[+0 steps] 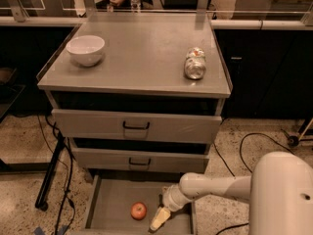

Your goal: Pick apple from bottom drawer and place on counter

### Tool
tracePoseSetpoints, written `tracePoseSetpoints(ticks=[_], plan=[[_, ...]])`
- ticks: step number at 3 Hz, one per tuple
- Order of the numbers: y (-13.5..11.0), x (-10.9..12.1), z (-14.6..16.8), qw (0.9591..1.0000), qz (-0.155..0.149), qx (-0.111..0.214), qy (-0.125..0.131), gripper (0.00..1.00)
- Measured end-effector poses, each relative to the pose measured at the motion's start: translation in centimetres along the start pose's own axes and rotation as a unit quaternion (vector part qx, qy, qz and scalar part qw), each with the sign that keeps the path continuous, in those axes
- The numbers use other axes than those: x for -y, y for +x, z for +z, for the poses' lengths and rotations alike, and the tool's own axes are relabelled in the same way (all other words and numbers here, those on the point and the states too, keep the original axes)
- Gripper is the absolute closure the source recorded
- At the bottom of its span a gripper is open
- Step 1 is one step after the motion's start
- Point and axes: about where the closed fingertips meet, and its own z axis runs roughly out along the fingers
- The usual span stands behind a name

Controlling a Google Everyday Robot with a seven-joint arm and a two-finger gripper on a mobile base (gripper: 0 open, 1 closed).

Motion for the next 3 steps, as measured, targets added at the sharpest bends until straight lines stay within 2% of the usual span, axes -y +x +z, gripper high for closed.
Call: tracePoseSetpoints(ticks=[1, 2, 3], plan=[[0.4, 0.5, 2.6, 0.9995, -0.011, 0.024, -0.016, 0.0], [0.4, 0.5, 2.6, 0.9995, -0.011, 0.024, -0.016, 0.0], [-0.1, 1.6, 3.3, 0.9989, -0.02, 0.041, 0.003, 0.0]])
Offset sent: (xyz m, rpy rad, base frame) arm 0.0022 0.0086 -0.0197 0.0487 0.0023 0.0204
